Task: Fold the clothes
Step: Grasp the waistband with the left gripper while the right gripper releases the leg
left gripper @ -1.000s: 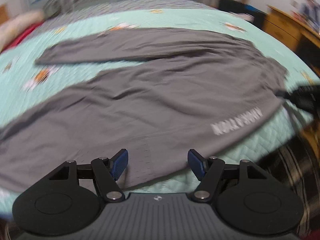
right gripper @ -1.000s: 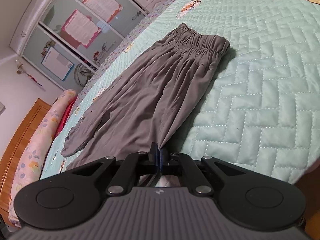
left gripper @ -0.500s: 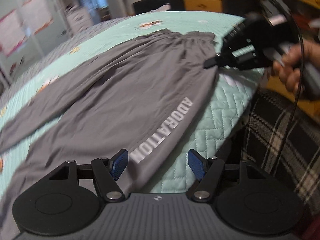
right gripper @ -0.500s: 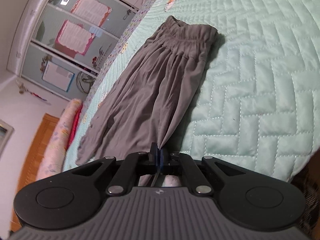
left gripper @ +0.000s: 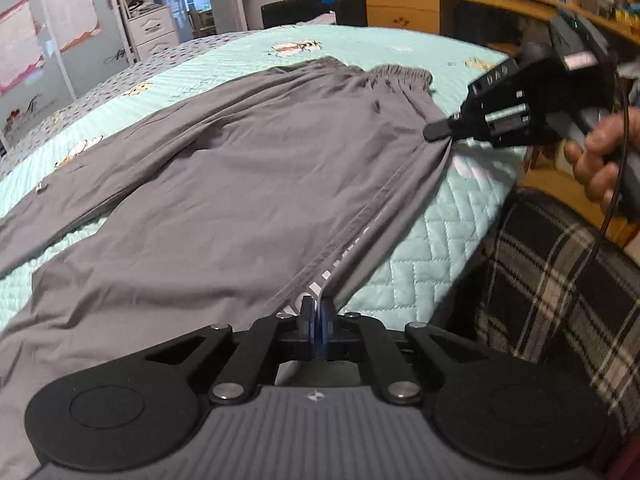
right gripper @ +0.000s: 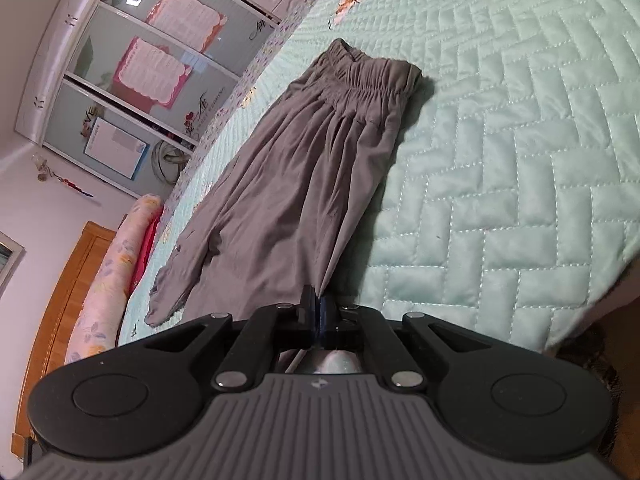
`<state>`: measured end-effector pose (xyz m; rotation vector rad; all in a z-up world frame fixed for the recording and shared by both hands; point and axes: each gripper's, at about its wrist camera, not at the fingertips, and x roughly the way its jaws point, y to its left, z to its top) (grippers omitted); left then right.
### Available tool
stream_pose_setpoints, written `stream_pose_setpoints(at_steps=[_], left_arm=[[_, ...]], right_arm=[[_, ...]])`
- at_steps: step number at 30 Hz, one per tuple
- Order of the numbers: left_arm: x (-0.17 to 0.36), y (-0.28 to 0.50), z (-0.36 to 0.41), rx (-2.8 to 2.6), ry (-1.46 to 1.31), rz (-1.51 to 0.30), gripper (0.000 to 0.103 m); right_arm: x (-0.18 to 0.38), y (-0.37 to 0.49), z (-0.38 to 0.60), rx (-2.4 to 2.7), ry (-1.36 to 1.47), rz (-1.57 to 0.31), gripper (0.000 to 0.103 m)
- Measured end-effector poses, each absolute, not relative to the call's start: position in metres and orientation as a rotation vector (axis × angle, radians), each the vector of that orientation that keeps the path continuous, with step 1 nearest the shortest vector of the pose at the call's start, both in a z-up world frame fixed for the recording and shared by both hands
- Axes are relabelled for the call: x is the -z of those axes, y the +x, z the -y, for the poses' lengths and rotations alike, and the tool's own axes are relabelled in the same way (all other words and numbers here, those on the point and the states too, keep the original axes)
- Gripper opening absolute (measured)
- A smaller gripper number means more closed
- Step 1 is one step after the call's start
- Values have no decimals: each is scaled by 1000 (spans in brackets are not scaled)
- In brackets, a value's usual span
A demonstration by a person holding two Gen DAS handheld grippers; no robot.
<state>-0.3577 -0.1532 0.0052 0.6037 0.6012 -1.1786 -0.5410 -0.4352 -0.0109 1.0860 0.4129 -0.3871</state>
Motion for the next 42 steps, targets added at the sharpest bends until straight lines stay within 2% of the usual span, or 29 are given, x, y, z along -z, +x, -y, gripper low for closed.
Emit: stream_pose_setpoints(at_steps=[1,4,5,8,11,12,16,17,20,21,23,36,38,39,40,42], left_arm=[[-6,-357,151,1182,590,-607,9],[-11,-351,135,1171,517,-642,30],[-13,-348,126,1163,477,-658,32],[-22,-328,95,1117,324,-705,33],[-36,-302,52,973,168,-685,34],[-41,-292,36,906,120,-665,34],[-64,-246,-48,594,-64,-578,43],[-68,-234,-72,512,-106,-558,49],[-70,-204,-132,320,-173,-541,55],[-67,-195,-146,295,-182,-558,56],[-60,-179,-167,274,-191,-594,56],[-24,-110,-176,463,-179,-713,60],[-20,-102,-172,528,-151,-722,52],[-20,-101,-169,564,-134,-729,41],[-20,-101,-166,583,-114,-739,24],[-22,-104,-162,578,-71,-749,22]], right_arm=[[10,-541,435,388,1074,-417,1],[8,-540,432,392,1030,-439,1],[7,-539,432,394,1015,-447,1],[0,-539,428,415,984,-463,5],[-9,-541,420,468,936,-464,19],[-13,-542,417,495,913,-464,27],[-34,-544,402,634,782,-461,48],[-40,-544,397,673,731,-457,49],[-56,-536,382,730,566,-445,50],[-60,-531,377,720,527,-450,54],[-65,-518,368,694,466,-464,59],[-68,-422,282,386,415,-606,60],[-69,-412,269,346,396,-622,60],[-70,-408,263,326,387,-630,60],[-70,-403,257,306,378,-639,60],[-68,-393,247,268,351,-661,61]])
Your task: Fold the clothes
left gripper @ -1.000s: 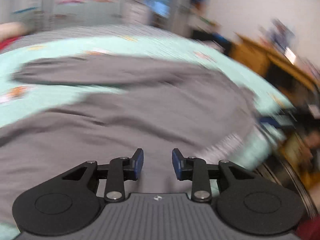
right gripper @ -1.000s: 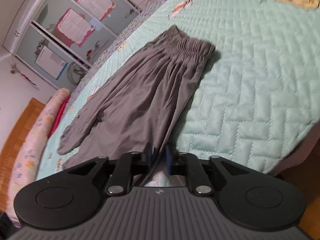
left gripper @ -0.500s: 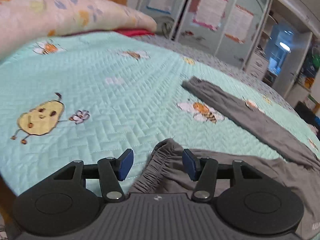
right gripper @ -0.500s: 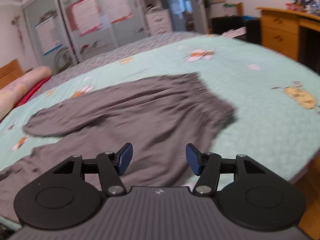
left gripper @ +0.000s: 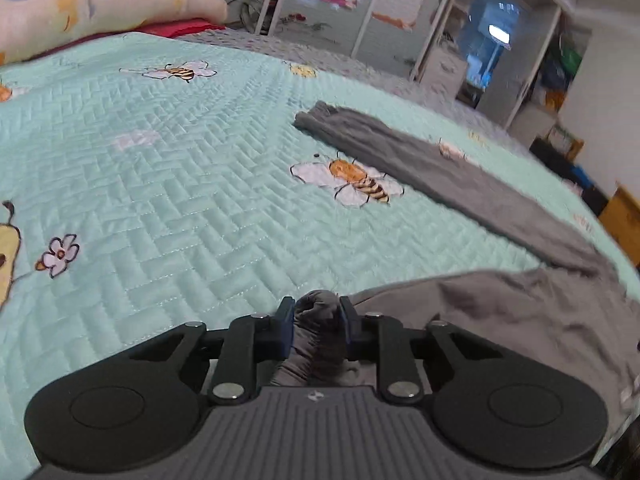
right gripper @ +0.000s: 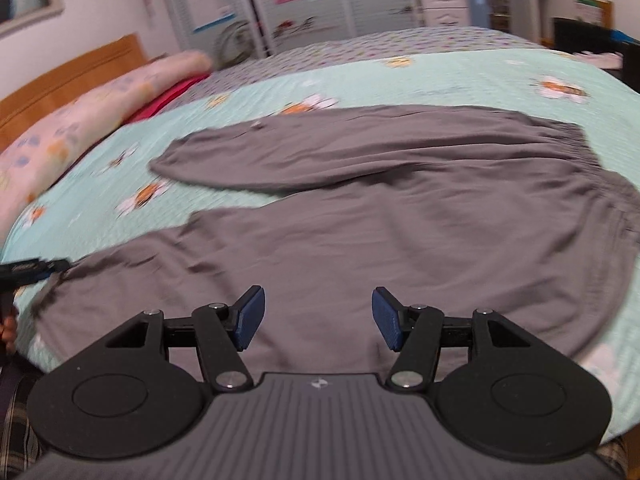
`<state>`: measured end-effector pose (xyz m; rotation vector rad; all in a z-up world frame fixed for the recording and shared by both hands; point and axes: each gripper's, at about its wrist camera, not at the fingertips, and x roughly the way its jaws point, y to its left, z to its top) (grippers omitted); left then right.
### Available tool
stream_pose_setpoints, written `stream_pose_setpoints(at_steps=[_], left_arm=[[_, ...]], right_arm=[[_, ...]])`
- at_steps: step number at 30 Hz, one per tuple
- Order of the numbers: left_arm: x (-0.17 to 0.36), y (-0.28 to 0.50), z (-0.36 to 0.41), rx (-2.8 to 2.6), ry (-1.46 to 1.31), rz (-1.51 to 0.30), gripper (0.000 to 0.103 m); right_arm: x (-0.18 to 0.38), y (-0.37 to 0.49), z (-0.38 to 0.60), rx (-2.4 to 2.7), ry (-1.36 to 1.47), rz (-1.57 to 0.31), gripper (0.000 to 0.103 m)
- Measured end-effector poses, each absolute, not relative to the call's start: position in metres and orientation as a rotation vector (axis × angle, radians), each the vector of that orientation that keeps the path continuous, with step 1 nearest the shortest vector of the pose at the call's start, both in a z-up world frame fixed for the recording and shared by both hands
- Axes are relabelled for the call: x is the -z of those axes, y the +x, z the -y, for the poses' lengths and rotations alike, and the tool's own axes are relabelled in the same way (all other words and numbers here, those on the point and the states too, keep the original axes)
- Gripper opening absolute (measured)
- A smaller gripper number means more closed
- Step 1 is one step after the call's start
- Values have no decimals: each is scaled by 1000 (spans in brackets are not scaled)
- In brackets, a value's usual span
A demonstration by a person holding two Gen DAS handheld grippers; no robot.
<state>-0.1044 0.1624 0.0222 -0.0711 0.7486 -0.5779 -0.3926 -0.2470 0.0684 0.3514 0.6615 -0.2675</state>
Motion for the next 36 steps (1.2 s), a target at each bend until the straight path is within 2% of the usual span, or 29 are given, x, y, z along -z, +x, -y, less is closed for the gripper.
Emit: stream_pose_setpoints(at_steps=[6,12,15,17,18,23,26,29,31,33,36], left_arm=[[-42,-111,-194,480,-100,-731,20],[-28,-93,-184,457,-32,-791,24],[-28,-93,-194,447,-117,-778,38],[-33,-99,-211,437,-222,-757,54],[-35,-103,-219,429,-254,-757,56],[-34,-130,-247,410,-339,-828,57],[-29,-146,-252,424,-362,-875,56],[-25,-153,-250,430,-377,-886,56],[-21,-152,-247,438,-385,-899,54],[-20,-153,-245,446,-395,-899,18],[-23,-159,-247,434,-388,-886,20]], right_arm=[[-52,-363,213,166,197,-762,64],[-42,-354,186,102,85,-803,65],[-48,-352,172,59,20,-792,65],[-53,-350,163,39,-18,-776,65],[-56,-349,160,21,-19,-766,65],[-64,-329,139,-195,98,-736,64],[-66,-311,119,-336,160,-734,57],[-65,-295,95,-392,131,-727,57],[-64,-286,87,-389,118,-718,57],[-59,-274,84,-368,132,-729,57],[-47,-258,78,-395,179,-781,56]])
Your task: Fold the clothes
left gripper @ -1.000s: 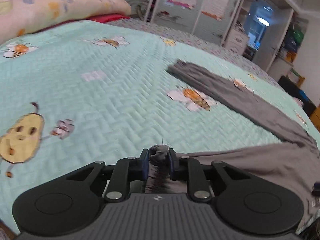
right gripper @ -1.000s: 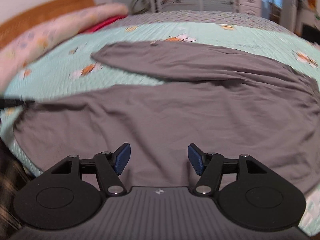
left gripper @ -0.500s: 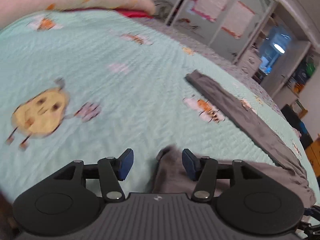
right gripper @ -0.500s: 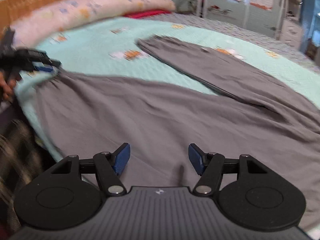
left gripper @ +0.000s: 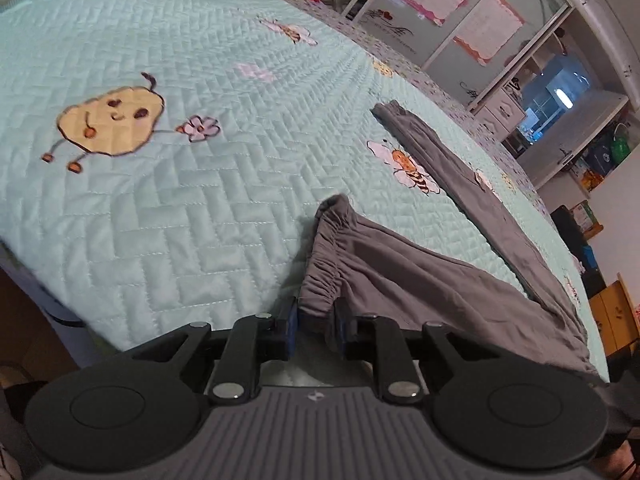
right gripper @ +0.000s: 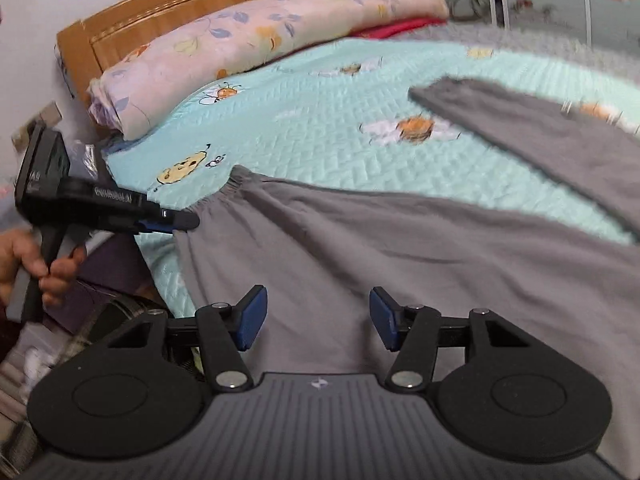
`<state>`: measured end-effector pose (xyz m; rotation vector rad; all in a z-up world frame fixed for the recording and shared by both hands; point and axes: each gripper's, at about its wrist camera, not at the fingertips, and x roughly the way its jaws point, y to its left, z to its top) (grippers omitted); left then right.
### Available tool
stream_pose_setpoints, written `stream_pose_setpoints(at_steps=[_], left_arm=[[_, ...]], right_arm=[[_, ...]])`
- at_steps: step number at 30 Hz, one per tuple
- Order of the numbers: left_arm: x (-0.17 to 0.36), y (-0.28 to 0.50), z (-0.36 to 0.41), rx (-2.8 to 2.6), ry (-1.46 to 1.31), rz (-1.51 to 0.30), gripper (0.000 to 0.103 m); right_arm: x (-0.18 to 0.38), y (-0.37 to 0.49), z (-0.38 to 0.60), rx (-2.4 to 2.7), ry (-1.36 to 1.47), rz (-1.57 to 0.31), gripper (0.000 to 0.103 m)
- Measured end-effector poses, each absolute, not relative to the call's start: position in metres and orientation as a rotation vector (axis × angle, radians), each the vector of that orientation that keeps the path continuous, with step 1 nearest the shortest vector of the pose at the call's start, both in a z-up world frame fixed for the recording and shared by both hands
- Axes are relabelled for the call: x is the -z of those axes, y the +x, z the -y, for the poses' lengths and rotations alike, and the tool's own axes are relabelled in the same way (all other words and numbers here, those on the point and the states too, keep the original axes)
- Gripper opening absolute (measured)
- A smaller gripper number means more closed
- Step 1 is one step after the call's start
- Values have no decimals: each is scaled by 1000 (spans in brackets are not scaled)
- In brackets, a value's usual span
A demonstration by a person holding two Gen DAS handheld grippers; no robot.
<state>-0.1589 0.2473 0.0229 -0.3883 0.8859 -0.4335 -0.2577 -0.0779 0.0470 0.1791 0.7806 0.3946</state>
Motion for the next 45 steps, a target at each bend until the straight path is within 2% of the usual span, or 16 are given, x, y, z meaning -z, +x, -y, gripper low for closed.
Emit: stream_pose_setpoints(at_steps=[1,2,9,13,17,19,26,28,31,33,41,43,45], left_arm=[[-22,-159,-249,443,-392,-882,20],[-22,-160,-250,452,-396,-880,20],[-10,-157,-256,435,-462,-878,24],[-9,-157,-261,444,-494,-873,27],[-7,-156,-268,469,-519,-872,30],[-6,-155,-269,482,-507,-870,30],[-2,-152,-275,514,-482,-865,26],[0,-152,-277,519,-489,-865,25],[0,-153,-278,517,-501,-862,25],[0,-154,-278,513,-499,-859,25],[-5,-153,-272,466,-489,-877,24],[-8,-153,-270,435,-497,-879,24],[-12,-155,-267,389,-496,-876,24]], right_arm=[[-40,-254,73,-440,180,-823,49],[-37,-253,67,-467,167,-840,47],[-58,-228,49,-504,136,-781,45],[-61,-183,41,-548,229,-782,38],[-39,-127,32,-527,344,-865,30],[-22,-98,28,-457,308,-914,0],[-26,-77,24,-431,234,-845,0],[-32,-84,25,-428,247,-805,6],[-39,-101,22,-479,308,-776,9],[-29,-98,5,-499,271,-824,19],[-32,-84,-12,-429,289,-797,21],[-40,-100,-1,-425,301,-763,28],[-45,-121,19,-395,341,-742,30]])
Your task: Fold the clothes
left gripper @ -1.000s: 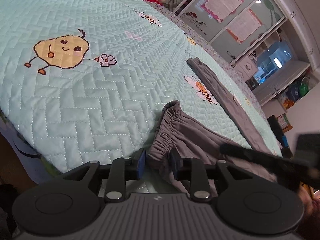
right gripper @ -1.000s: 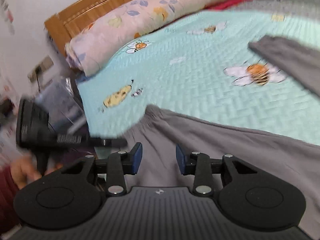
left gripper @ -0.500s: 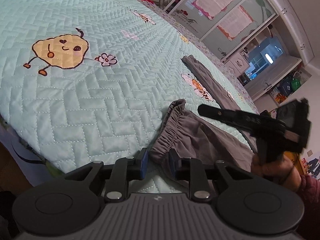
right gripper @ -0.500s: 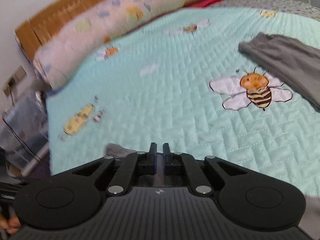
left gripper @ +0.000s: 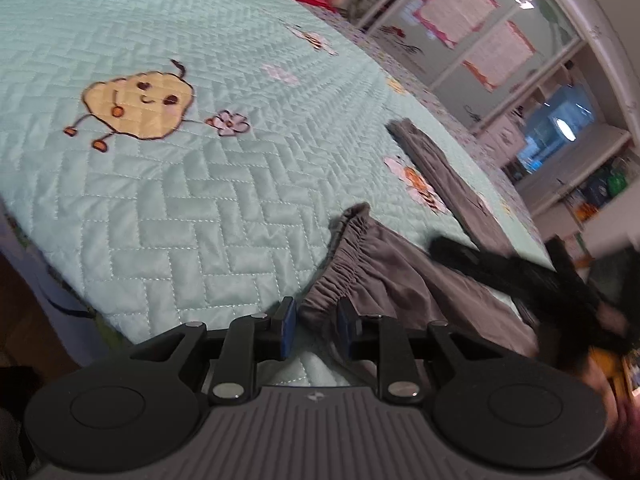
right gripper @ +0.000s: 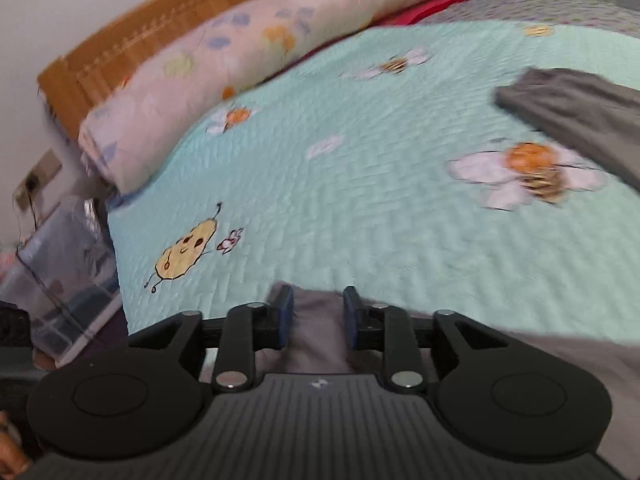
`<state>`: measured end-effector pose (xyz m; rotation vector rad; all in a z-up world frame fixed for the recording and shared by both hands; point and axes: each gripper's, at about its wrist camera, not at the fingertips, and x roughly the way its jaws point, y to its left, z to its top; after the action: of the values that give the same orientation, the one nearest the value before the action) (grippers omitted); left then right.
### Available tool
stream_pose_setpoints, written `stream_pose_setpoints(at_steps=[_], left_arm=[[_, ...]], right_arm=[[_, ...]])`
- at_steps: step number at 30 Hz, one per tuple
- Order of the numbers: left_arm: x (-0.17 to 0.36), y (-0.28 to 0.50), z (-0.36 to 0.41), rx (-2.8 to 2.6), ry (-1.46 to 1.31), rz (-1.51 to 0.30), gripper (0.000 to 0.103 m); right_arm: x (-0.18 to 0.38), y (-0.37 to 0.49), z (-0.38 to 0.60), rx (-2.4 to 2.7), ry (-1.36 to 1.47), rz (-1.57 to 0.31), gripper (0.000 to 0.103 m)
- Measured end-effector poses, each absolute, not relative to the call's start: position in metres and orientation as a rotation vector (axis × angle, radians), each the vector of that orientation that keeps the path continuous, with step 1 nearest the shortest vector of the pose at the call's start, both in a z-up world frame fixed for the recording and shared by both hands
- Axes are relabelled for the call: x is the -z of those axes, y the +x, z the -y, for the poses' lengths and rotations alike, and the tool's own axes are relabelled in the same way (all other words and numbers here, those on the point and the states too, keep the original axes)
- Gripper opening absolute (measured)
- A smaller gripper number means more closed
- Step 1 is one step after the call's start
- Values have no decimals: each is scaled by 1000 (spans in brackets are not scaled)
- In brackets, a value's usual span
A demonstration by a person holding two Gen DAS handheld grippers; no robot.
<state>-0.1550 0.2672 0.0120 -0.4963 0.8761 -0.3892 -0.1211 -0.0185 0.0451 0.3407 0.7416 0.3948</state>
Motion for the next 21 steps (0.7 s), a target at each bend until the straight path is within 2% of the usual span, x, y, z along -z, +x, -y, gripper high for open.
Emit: stream_pose_setpoints(at_steps=[6,11,17,21], left_arm=[[-52,-174,-240,299,-356,-753,25],[-77,-183,-208,360,-313,-697,26],[-90,-193,-129,559,-238,-731,30],[-92,-207,-53,736,-114,-775,33]], right_arm=[[-58,-205,113,-232,457,-670,39],[-66,-323,226,113,603,-518,48],[-60,-491,347,683,691,-334,50],[-45,-536,402,819,733,-327,50]])
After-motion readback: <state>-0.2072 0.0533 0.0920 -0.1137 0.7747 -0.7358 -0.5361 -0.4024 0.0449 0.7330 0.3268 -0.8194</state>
